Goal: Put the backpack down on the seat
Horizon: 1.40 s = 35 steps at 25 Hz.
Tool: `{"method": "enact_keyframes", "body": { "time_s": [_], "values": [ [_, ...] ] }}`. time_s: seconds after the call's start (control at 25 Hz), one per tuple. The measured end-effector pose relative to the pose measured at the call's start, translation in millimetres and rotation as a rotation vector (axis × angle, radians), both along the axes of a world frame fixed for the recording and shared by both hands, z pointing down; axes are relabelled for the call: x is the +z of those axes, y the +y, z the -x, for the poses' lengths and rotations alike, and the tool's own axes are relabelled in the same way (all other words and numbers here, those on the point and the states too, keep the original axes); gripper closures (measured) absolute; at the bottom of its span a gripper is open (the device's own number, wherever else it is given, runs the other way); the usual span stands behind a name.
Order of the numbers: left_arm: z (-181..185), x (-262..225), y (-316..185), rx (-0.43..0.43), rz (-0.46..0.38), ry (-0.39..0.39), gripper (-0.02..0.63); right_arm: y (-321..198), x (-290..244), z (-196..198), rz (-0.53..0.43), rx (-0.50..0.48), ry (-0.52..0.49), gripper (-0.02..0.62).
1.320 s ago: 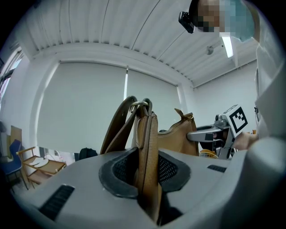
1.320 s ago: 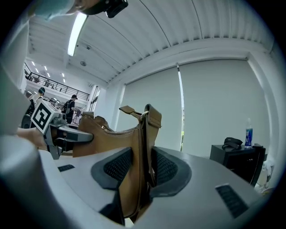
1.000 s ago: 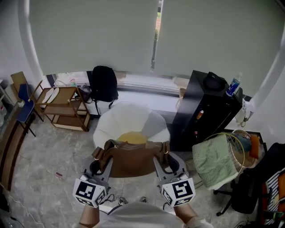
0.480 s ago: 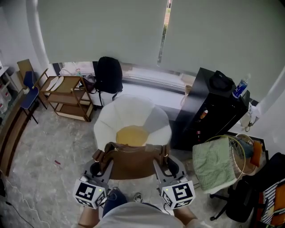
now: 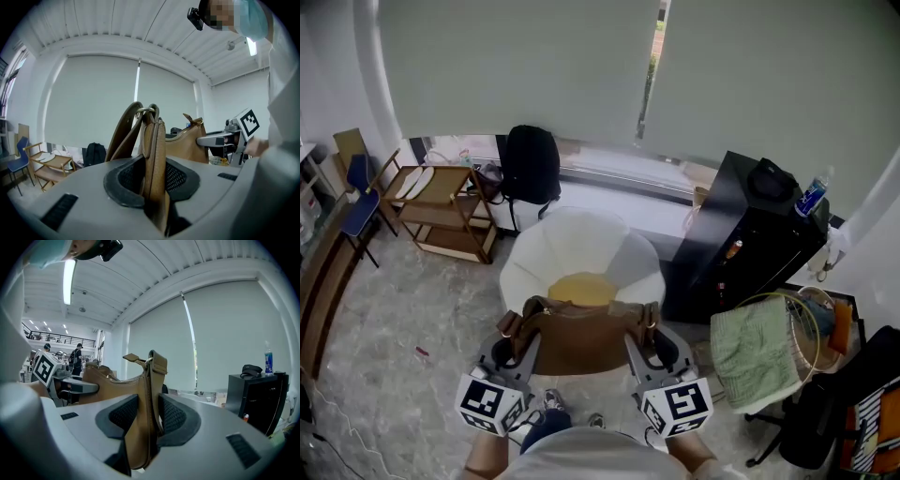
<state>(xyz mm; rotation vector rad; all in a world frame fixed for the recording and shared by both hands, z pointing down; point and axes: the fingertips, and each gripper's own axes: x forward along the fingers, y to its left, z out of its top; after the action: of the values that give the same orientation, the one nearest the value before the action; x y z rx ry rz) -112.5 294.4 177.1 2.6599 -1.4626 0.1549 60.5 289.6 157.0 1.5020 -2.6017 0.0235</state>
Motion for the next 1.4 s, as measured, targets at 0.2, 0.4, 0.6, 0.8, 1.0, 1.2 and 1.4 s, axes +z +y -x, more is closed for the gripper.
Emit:
{"method": "enact_keyframes", "body": {
  "time_s": [0.2,0.4,0.6,0.8,1.0,1.2,1.4],
  "values": [
    [20,-4,-33,0.035,-0.01,0.0,0.511,-26,-5,20,-0.006,0.035,-0.002,0.437],
    [46,-14,-66,0.079,-0.035,0.004,0.511,-49,-12,46,-0.024,0.078,-0.006,0.437],
    [65,-10,-90,0.119,-0.041,0.002,0.511,-66,-11,65,-0.025,0.123,-0.004,0.437],
    [77,-5,-107,0.153,-0.032,0.013,0.511,-77,-6,79,-0.016,0.153,-0.005,0.437],
    [80,1,-121,0.176,-0.008,0.014,0.511,-88,-3,82,0.007,0.176,0.0,0.437],
    [72,0,-138,0.174,0.0,0.014,0.511,-105,-3,74,0.02,0.173,-0.008,0.437],
    [56,-2,-160,0.161,0.003,0.009,0.511,-131,-3,58,0.024,0.156,-0.017,0.437]
  ]
}}
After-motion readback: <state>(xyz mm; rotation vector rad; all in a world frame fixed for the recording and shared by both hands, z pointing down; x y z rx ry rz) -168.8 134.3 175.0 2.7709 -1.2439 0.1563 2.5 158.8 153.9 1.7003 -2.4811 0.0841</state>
